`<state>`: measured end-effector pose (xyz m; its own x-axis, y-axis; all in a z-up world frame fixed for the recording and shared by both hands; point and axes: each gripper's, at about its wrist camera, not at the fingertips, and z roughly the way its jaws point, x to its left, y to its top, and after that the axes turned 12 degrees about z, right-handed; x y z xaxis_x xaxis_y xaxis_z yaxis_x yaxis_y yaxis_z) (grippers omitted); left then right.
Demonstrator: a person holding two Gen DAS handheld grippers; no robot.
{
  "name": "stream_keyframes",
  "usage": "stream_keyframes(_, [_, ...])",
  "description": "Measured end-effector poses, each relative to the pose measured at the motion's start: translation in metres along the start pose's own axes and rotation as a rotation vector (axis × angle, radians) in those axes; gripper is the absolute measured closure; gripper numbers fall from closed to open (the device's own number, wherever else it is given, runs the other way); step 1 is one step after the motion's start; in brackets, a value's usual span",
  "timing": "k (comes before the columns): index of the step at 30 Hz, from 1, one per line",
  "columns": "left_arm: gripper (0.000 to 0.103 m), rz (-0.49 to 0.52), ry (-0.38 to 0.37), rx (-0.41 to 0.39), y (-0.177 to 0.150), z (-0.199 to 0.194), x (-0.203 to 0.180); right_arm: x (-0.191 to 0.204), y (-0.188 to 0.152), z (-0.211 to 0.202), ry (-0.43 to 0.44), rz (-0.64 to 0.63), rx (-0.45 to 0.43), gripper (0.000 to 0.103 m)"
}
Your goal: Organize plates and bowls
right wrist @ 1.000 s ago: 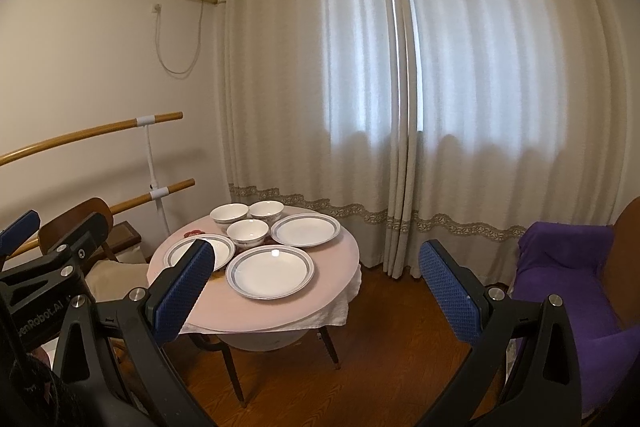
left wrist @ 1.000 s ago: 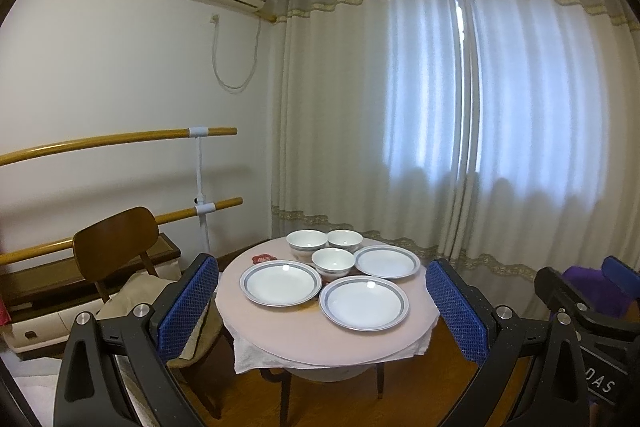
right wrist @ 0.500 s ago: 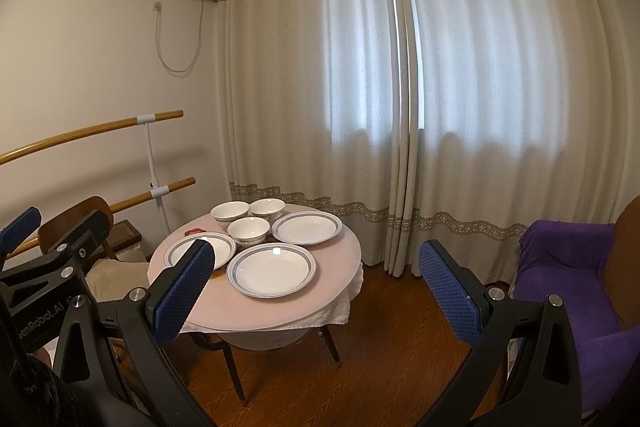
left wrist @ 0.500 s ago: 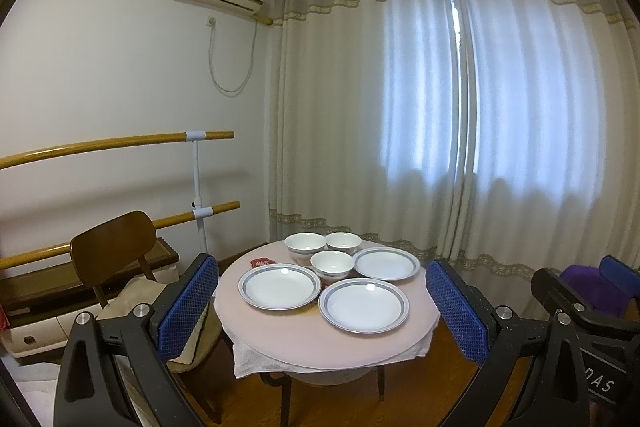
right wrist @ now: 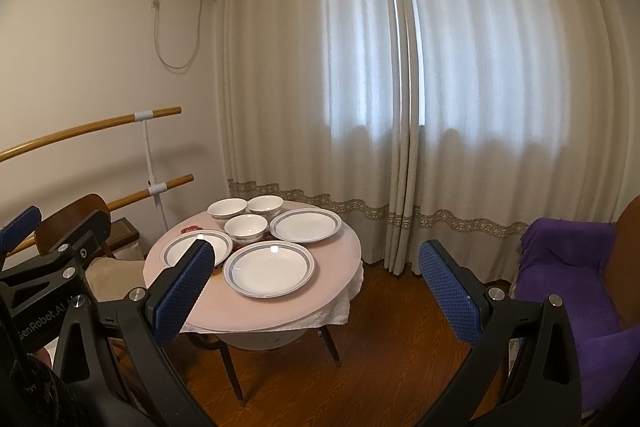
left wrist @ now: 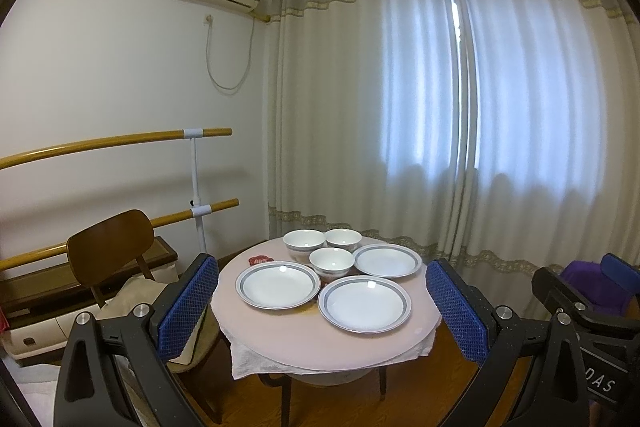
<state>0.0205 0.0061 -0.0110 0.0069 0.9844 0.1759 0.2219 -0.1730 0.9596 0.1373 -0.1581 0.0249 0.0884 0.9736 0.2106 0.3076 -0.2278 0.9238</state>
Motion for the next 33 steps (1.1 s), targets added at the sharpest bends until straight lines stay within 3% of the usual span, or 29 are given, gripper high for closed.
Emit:
stream_keyframes(9, [0.001,0.024,0.029,0.026,-0.012,0.039,-0.013,-0.007,-0.008,0.028,0.002,-0.014,0.007,0.0])
stream_keyframes(14, [0.001,0.01,0.016,0.104,-0.029,0.101,-0.021,-0.009,-0.022,0.073,0.003,-0.056,0.027,0.0])
stream_keyframes(21, [0.002,0.002,-0.008,0.181,-0.034,0.209,-0.032,-0.025,-0.035,0.171,0.067,-0.049,0.111,0.0])
stream_keyframes(27, [0.006,0.079,-0.014,0.272,0.003,0.278,-0.044,-0.029,-0.014,0.225,0.143,-0.052,0.209,0.0])
stream_keyframes(33, [0.007,0.042,-0.041,0.414,0.056,0.314,-0.028,-0.016,0.024,0.25,0.17,-0.14,0.318,0.0])
